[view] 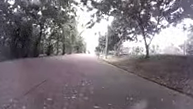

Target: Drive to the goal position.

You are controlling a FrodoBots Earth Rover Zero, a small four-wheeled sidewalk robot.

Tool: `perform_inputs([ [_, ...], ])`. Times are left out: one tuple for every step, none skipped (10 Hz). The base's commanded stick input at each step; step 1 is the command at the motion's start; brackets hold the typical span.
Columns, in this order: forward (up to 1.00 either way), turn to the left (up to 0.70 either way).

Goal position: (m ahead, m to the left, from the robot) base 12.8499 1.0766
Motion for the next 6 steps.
perform_inputs([
  [0.70, 0.00],
  [0.70, 0.00],
  [0.70, 0.00],
  [0.70, 0.00],
  [0.70, 0.00],
  [0.70, 0.00],
])
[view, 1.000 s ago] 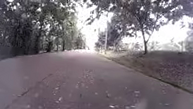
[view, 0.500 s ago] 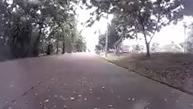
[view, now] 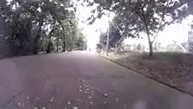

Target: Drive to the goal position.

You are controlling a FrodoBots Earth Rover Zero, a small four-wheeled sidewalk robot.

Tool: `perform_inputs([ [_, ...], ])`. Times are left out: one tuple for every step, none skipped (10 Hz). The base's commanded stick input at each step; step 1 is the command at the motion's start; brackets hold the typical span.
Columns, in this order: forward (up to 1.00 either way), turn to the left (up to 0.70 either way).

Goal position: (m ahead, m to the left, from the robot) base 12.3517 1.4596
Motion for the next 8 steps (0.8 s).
perform_inputs([
  [0.70, 0.00],
  [0.70, 0.00],
  [0.70, 0.00],
  [0.70, 0.00],
  [0.70, 0.00],
  [0.70, 0.00],
  [0.70, 0.12],
  [0.70, 0.30],
])
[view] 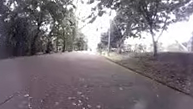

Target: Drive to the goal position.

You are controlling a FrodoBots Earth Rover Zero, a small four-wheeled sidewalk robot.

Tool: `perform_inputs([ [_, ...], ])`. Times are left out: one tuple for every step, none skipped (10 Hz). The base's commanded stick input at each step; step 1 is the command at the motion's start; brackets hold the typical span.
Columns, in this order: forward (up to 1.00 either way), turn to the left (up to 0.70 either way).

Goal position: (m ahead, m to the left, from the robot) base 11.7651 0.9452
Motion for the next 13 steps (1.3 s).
perform_inputs([
  [0.70, 0.35],
  [0.70, 0.15],
  [0.70, 0.00],
  [0.70, 0.00],
  [0.70, 0.00],
  [0.70, 0.00],
  [0.70, 0.00],
  [0.70, 0.00],
  [0.70, 0.00],
  [0.70, 0.00],
  [0.70, 0.00],
  [0.70, 0.00],
  [0.70, -0.02],
])
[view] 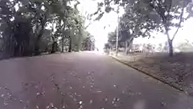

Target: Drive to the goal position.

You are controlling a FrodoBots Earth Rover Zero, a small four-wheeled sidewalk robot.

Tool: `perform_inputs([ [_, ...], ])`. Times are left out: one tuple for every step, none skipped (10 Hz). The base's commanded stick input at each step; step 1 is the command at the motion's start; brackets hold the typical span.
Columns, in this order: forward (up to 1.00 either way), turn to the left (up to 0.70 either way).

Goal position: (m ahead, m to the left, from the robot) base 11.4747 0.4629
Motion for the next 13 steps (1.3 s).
perform_inputs([
  [0.70, -0.19],
  [0.70, -0.35],
  [0.70, -0.35],
  [0.70, -0.16],
  [0.70, 0.00],
  [0.70, 0.00],
  [0.70, 0.00],
  [0.70, 0.00],
  [0.70, 0.00],
  [0.70, 0.00],
  [0.70, 0.00],
  [0.70, 0.00],
  [0.70, 0.00],
])
